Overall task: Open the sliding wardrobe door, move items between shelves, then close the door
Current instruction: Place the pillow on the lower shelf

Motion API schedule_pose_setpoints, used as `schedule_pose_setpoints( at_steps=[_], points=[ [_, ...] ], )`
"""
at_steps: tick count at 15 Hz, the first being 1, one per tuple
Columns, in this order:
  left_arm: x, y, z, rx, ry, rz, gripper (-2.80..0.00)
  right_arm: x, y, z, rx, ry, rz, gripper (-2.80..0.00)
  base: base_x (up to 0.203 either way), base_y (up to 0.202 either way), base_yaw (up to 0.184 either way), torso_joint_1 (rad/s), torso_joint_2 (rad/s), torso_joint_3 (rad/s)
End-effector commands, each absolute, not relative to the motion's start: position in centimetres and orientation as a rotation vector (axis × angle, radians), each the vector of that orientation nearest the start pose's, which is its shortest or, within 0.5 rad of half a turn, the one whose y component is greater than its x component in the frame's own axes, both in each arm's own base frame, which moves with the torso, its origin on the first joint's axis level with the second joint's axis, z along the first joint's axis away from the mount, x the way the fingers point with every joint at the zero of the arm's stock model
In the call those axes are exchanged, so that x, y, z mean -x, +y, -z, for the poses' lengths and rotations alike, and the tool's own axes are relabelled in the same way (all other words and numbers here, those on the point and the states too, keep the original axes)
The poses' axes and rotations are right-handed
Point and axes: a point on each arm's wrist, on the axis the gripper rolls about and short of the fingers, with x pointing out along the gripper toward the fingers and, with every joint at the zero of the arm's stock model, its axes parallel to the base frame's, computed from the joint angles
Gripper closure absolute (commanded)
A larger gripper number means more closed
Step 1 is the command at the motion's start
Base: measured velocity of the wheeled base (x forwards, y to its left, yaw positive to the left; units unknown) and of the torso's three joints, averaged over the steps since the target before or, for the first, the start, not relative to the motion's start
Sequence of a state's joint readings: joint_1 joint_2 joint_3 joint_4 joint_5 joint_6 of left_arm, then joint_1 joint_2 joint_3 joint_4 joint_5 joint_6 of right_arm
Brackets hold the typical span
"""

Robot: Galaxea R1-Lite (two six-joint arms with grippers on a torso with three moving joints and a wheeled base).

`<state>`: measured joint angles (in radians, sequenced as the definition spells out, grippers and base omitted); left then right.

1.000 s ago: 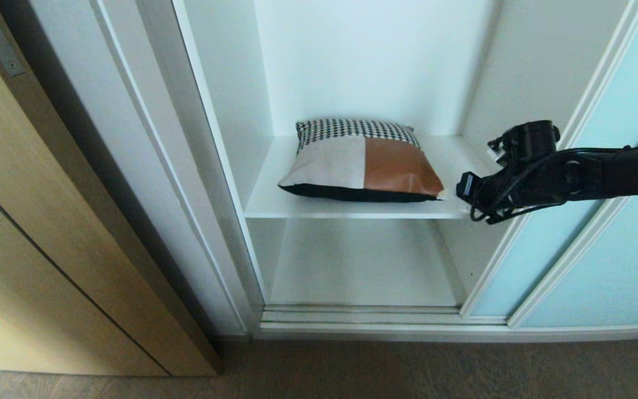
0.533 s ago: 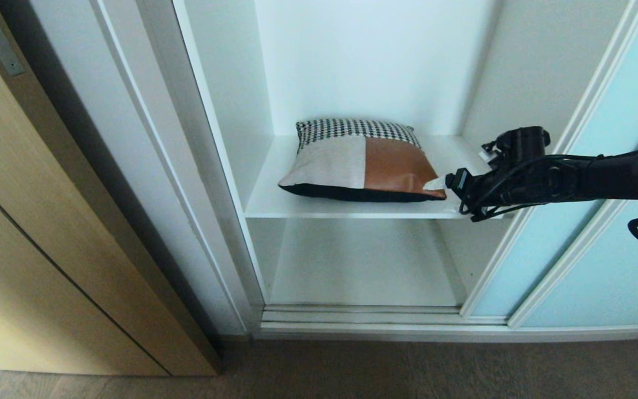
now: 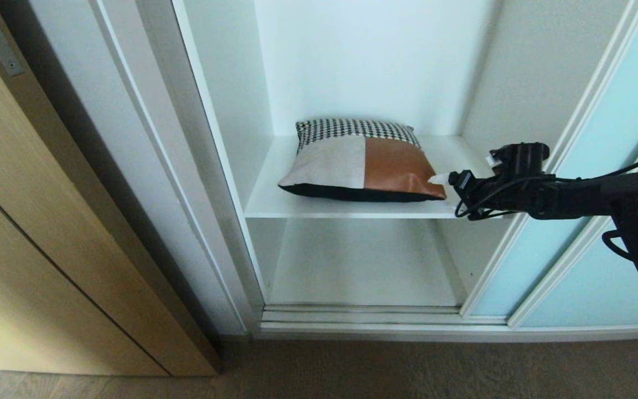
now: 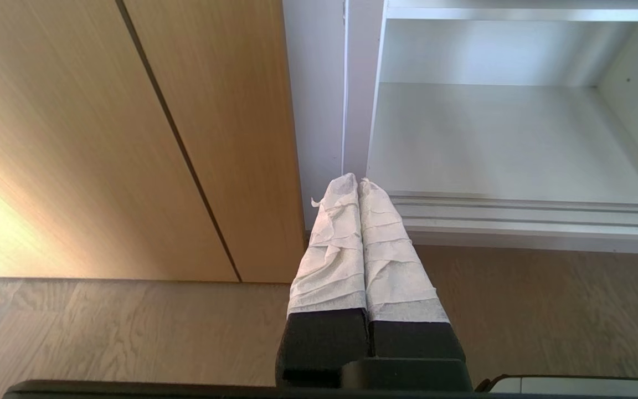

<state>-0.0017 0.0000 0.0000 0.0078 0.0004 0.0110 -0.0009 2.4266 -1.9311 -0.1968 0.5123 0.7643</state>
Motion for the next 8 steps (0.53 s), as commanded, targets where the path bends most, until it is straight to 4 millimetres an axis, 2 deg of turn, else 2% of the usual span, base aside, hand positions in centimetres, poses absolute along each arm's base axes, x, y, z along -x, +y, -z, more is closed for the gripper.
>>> schedule_pose_setpoints(
  at_steps=[1,8],
  points=[
    [2.26,0.01,-7.42,-0.011,0.012,0.000,0.00,-52.03,1.19,-13.94,-0.842,0.422,-0.397,-2.80,0.000,0.000,0.000,0.000,0.00,0.000],
    [2.26,0.01,-7.43,-0.011,0.011,0.000,0.00,-52.76,0.79,-13.68,-0.846,0.308,-0.440,-2.80,0.000,0.000,0.000,0.000,0.00,0.000]
  ],
)
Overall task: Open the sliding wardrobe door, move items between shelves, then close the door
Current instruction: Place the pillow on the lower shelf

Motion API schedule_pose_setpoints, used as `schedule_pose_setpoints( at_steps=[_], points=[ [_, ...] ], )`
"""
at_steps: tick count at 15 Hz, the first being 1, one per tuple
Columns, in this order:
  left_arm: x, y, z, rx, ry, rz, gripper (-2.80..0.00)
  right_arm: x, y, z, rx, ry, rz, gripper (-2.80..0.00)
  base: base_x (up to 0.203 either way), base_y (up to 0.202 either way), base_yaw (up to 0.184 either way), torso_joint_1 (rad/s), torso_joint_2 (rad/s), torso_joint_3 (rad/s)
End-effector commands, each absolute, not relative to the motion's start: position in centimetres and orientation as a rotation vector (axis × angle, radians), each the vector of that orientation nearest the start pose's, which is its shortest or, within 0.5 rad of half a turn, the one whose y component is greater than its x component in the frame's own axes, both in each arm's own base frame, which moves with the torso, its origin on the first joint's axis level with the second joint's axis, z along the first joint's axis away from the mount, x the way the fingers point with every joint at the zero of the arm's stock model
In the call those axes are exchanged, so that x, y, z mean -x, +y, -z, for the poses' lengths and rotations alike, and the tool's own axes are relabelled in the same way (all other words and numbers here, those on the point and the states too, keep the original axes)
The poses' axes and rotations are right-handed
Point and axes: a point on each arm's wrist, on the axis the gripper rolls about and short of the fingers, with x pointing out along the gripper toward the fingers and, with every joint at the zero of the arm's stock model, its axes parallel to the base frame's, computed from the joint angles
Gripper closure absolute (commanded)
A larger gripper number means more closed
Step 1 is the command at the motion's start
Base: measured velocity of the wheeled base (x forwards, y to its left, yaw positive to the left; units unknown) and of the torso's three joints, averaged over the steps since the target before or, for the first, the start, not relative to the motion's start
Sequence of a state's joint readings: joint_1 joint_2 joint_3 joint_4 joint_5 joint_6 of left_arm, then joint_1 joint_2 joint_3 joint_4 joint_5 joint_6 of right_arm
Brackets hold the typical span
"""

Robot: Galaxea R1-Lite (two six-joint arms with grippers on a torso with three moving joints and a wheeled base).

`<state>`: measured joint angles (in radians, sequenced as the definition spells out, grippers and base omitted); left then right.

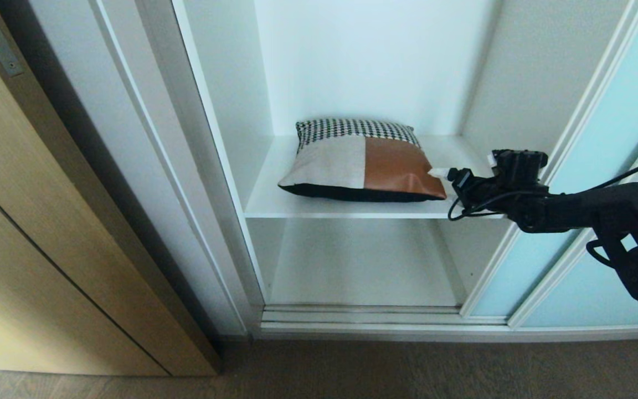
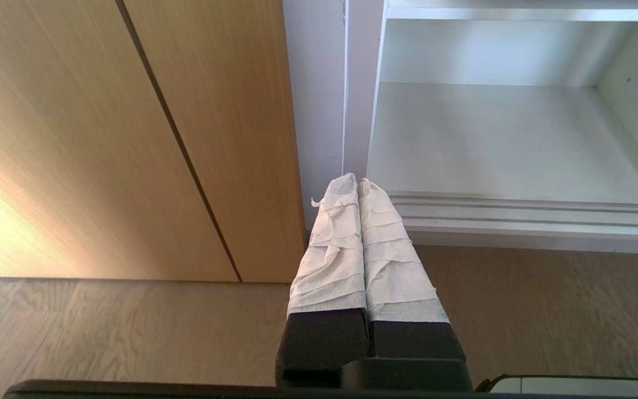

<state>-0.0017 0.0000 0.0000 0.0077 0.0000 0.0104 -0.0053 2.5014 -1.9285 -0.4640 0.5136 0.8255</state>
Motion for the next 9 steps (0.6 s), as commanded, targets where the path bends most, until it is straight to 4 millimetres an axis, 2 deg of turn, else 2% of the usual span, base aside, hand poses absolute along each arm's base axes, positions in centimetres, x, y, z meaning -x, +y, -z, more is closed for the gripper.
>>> schedule_pose_setpoints(
  at_steps=[1,6,9],
  points=[
    [2.3,0.0,-7.4,-0.011,0.011,0.001,0.00,-52.7,0.8,-14.0,-0.869,0.310,-0.447,-2.80,0.000,0.000,0.000,0.000,0.00,0.000],
    [2.3,0.0,-7.4,-0.011,0.011,0.002,0.00,-52.4,1.6,-14.8,-0.930,0.354,-0.528,-2.80,0.000,0.000,0.000,0.000,0.00,0.000],
    [2.3,0.0,-7.4,-0.011,0.011,0.001,0.00,-52.3,3.0,-14.6,-0.927,0.378,-0.560,-2.80,0.000,0.000,0.000,0.000,0.00,0.000]
  ],
)
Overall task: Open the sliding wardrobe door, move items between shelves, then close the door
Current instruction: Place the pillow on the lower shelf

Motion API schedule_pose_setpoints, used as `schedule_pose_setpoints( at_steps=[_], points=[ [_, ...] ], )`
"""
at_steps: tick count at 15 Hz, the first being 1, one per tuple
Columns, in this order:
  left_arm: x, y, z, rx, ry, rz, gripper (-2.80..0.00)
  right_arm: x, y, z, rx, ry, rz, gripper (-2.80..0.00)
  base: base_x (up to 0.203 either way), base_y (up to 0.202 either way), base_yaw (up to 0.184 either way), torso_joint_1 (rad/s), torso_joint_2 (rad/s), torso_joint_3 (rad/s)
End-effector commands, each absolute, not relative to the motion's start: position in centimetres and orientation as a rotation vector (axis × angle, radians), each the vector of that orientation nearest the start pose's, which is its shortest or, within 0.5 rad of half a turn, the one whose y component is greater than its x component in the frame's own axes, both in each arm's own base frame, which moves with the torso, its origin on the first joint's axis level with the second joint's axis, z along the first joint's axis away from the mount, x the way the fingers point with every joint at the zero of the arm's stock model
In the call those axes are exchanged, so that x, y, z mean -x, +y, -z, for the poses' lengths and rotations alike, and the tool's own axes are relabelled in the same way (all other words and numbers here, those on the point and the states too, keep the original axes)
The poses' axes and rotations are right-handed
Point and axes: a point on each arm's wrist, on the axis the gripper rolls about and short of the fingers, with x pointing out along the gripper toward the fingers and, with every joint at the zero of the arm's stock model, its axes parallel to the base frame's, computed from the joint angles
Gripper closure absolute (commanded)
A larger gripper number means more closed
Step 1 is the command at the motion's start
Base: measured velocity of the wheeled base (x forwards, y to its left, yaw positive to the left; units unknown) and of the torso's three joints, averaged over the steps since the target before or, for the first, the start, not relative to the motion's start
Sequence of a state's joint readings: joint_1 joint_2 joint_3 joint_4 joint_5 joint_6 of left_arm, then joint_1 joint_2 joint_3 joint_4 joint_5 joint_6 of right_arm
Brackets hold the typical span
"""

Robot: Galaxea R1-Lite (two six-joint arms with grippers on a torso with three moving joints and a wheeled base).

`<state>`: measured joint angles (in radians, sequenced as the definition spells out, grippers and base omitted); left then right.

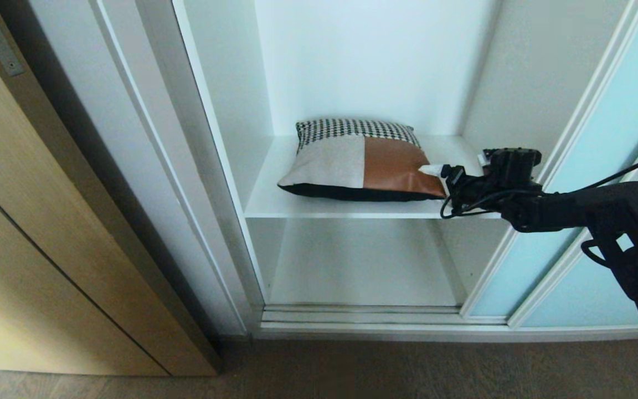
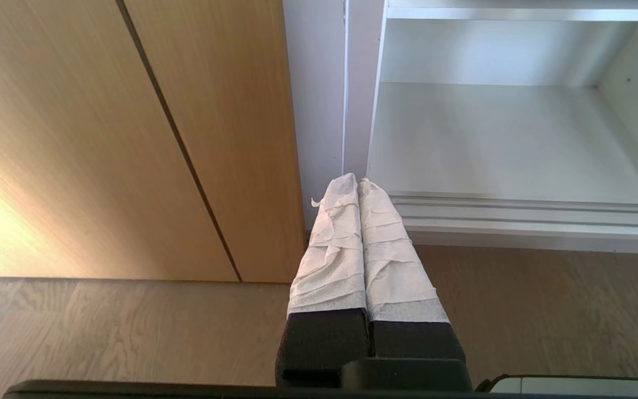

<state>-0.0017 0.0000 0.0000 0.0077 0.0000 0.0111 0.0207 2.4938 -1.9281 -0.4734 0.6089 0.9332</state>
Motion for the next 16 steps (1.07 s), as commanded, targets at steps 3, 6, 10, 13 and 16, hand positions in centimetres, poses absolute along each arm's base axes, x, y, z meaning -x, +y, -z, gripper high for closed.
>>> schedule_pose_setpoints(
  at_steps=[3,6,10,13,16],
  points=[
    [2.3,0.0,-7.4,-0.011,0.011,0.002,0.00,-52.4,3.6,-14.1,-0.928,0.390,-0.568,-2.80,0.000,0.000,0.000,0.000,0.00,0.000],
    [2.3,0.0,-7.4,-0.011,0.011,0.000,0.00,-52.5,3.9,-14.0,-0.925,0.384,-0.574,-2.80,0.000,0.000,0.000,0.000,0.00,0.000],
    [2.3,0.0,-7.4,-0.011,0.011,0.000,0.00,-52.8,3.9,-13.6,-0.924,0.378,-0.561,0.00,0.000,0.000,0.000,0.000,0.00,0.000],
    [2.3,0.0,-7.4,-0.011,0.011,0.000,0.00,-52.9,3.8,-13.4,-0.911,0.361,-0.570,0.00,0.000,0.000,0.000,0.000,0.00,0.000],
    [2.3,0.0,-7.4,-0.011,0.011,0.001,0.00,-53.1,3.6,-12.8,-0.908,0.346,-0.571,0.00,0.000,0.000,0.000,0.000,0.00,0.000]
  ],
)
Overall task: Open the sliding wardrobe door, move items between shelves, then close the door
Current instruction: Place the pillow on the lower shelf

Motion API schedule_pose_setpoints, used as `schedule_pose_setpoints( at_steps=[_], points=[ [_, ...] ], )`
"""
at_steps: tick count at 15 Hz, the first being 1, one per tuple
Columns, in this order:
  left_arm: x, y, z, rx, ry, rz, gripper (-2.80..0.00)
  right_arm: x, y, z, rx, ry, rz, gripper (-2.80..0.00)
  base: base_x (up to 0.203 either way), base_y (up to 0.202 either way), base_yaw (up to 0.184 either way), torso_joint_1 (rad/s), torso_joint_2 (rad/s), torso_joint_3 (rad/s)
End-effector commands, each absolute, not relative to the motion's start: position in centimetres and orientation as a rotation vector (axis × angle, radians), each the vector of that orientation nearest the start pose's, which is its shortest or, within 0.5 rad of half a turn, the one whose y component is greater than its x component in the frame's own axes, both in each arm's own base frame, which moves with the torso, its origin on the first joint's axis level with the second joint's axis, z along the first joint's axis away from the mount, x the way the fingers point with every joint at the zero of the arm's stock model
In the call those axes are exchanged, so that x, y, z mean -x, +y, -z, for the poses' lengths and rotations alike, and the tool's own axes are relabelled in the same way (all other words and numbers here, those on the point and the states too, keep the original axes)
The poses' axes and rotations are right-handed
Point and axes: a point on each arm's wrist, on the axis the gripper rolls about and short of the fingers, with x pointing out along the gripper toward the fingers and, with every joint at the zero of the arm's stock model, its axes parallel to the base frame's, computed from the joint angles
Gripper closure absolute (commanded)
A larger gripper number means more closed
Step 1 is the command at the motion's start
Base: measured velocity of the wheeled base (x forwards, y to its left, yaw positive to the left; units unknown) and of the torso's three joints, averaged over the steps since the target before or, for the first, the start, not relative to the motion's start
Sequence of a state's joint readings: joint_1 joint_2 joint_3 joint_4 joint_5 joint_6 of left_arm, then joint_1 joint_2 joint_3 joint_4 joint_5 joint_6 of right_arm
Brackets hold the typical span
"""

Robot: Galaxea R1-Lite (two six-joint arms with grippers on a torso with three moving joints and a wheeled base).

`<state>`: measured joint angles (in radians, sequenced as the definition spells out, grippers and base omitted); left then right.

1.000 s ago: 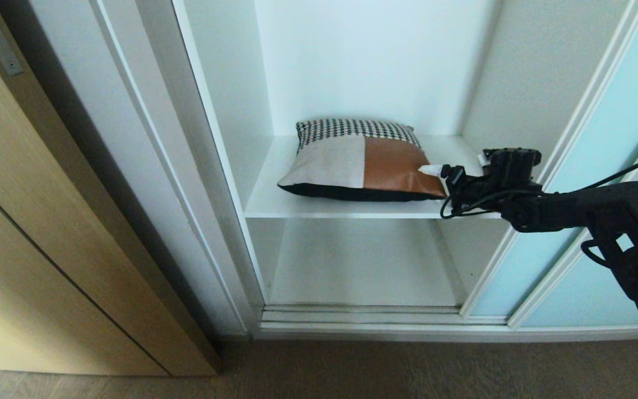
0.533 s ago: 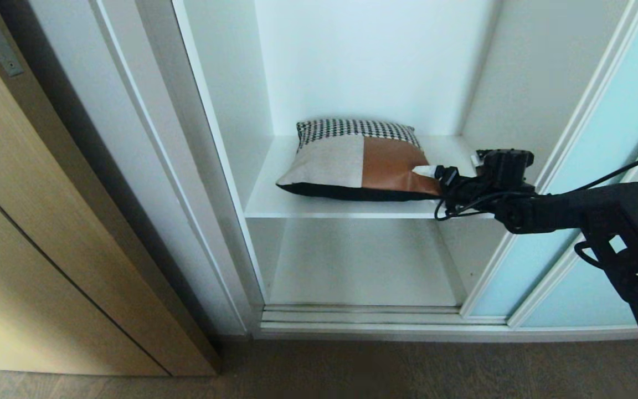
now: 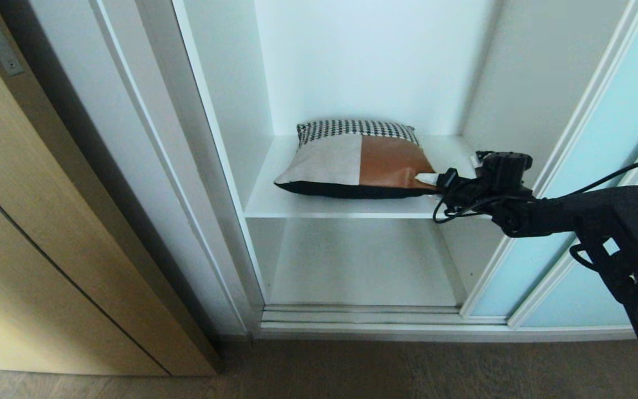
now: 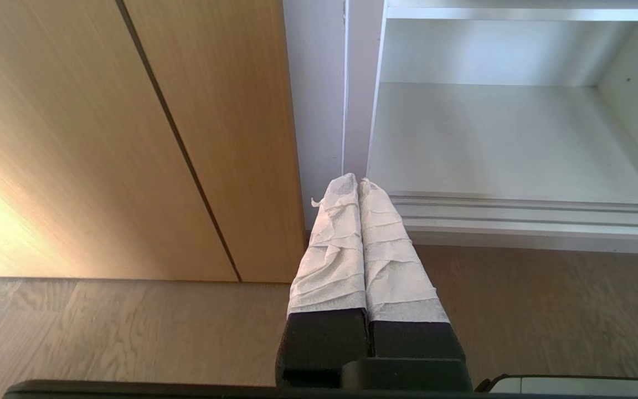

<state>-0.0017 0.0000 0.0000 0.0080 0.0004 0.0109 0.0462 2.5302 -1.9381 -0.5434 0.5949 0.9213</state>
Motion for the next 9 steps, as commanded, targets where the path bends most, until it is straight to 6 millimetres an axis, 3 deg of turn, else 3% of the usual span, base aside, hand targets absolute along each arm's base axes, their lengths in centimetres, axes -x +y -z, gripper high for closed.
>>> schedule_pose_setpoints(
  at_steps=[1,5,9],
  points=[
    [2.3,0.0,-7.4,-0.011,0.012,0.000,0.00,-53.1,3.5,-12.9,-0.908,0.342,-0.570,0.00,0.000,0.000,0.000,0.000,0.00,0.000],
    [2.3,0.0,-7.4,-0.011,0.011,0.001,0.00,-53.0,3.1,-13.3,-0.909,0.336,-0.566,0.00,0.000,0.000,0.000,0.000,0.00,0.000],
    [2.3,0.0,-7.4,-0.011,0.011,0.000,0.00,-51.6,1.8,-14.1,-0.933,0.383,-0.515,0.00,0.000,0.000,0.000,0.000,0.00,0.000]
  ],
)
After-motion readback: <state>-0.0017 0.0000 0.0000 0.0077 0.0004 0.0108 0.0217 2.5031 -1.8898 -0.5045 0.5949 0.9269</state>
